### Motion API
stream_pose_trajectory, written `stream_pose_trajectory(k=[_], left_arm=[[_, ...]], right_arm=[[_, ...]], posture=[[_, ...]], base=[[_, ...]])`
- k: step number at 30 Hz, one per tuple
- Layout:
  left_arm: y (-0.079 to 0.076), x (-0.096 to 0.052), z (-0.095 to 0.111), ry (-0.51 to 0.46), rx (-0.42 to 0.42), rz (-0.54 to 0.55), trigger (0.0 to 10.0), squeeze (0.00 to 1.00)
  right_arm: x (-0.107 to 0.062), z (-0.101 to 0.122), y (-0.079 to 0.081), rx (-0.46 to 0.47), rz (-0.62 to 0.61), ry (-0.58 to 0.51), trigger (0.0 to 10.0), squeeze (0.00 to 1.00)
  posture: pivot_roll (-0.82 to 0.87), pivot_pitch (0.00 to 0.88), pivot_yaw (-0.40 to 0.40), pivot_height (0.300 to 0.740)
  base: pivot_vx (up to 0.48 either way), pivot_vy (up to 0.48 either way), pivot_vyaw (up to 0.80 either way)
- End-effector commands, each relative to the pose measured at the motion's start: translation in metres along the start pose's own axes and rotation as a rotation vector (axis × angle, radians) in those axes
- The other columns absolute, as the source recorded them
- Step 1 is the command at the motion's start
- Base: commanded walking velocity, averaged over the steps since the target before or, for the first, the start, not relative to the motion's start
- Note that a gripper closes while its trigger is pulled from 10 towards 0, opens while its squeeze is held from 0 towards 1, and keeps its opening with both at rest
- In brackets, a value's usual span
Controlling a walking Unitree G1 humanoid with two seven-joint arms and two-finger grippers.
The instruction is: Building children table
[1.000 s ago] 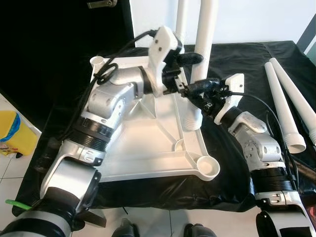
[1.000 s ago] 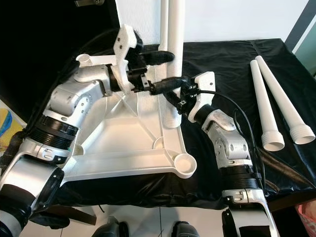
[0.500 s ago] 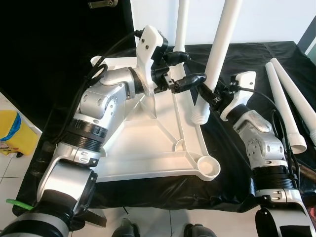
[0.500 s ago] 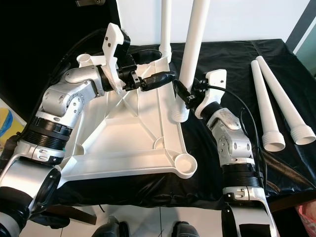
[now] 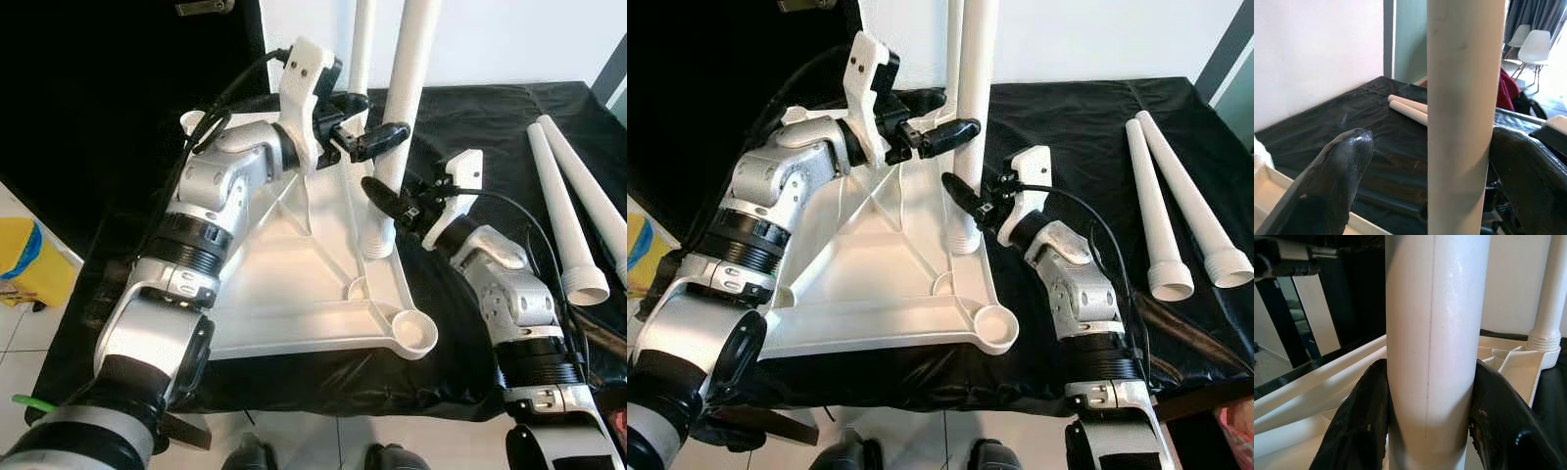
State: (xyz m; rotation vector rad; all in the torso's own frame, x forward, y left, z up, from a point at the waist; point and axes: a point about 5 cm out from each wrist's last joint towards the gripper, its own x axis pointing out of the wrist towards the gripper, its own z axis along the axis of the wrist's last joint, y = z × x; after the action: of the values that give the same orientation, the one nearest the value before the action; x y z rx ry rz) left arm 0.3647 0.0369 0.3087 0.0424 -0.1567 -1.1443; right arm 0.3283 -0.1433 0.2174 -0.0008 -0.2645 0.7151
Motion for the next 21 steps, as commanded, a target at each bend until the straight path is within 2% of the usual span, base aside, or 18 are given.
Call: stream_pose_trajectory(k=[1, 4, 10, 11, 12, 13, 14, 15, 21], left_arm=[[0.008, 0.002, 0.002, 0.011, -0.034, 0.1, 10.0, 0.0], [0.008, 0.005, 0.006, -0.005, -0.081, 0.097, 10.0, 0.0], [0.002, 0.008, 0.014, -0.043, -0.106, 0.052, 10.0, 0.0], [0.0, 0.009, 0.016, -0.051, -0.111, 0.037, 8.6, 0.0], [0.0, 0.009, 0.016, -0.051, -0.111, 0.037, 8.6, 0.0], [-0.001, 0.011, 0.017, -0.054, -0.117, 0.027, 1.1, 0.0], [-0.001, 0.011, 0.017, -0.054, -0.117, 0.027, 1.1, 0.0], [-0.004, 0.011, 0.018, -0.06, -0.115, 0.01, 0.0, 0.0], [-0.005, 0.013, 0.02, -0.068, -0.106, -0.003, 0.0, 0.0]], right_arm=[[0.001, 0.003, 0.009, -0.005, 0.065, -0.018, 10.0, 0.0], [0.0, 0.001, 0.011, -0.006, 0.089, -0.007, 10.0, 0.0], [0.001, 0.0, 0.013, -0.01, 0.103, 0.002, 10.0, 0.0], [0.001, -0.001, 0.013, -0.011, 0.106, 0.004, 10.0, 0.0], [0.001, -0.001, 0.013, -0.011, 0.106, 0.004, 10.0, 0.0], [0.001, -0.001, 0.014, -0.012, 0.107, 0.006, 10.0, 0.0], [0.001, -0.001, 0.014, -0.012, 0.107, 0.006, 10.0, 0.0], [0.002, -0.001, 0.013, -0.013, 0.107, 0.008, 10.0, 0.0], [0.002, -0.001, 0.013, -0.015, 0.105, 0.01, 10.0, 0.0]], posture=[[-0.05, 0.094, 0.047, 0.74], [-0.05, 0.095, 0.046, 0.74], [-0.05, 0.095, 0.043, 0.74], [-0.05, 0.095, 0.042, 0.74], [-0.05, 0.095, 0.042, 0.74], [-0.05, 0.095, 0.041, 0.74], [-0.05, 0.095, 0.041, 0.74], [-0.04, 0.095, 0.04, 0.74], [-0.04, 0.095, 0.041, 0.74]], base=[[0.0, 0.0, 0.0], [0.0, 0.0, 0.0], [0.0, 0.0, 0.0], [0.0, 0.0, 0.0], [0.0, 0.0, 0.0], [0.0, 0.0, 0.0], [0.0, 0.0, 0.0], [0.0, 0.0, 0.0], [0.0, 0.0, 0.0]])
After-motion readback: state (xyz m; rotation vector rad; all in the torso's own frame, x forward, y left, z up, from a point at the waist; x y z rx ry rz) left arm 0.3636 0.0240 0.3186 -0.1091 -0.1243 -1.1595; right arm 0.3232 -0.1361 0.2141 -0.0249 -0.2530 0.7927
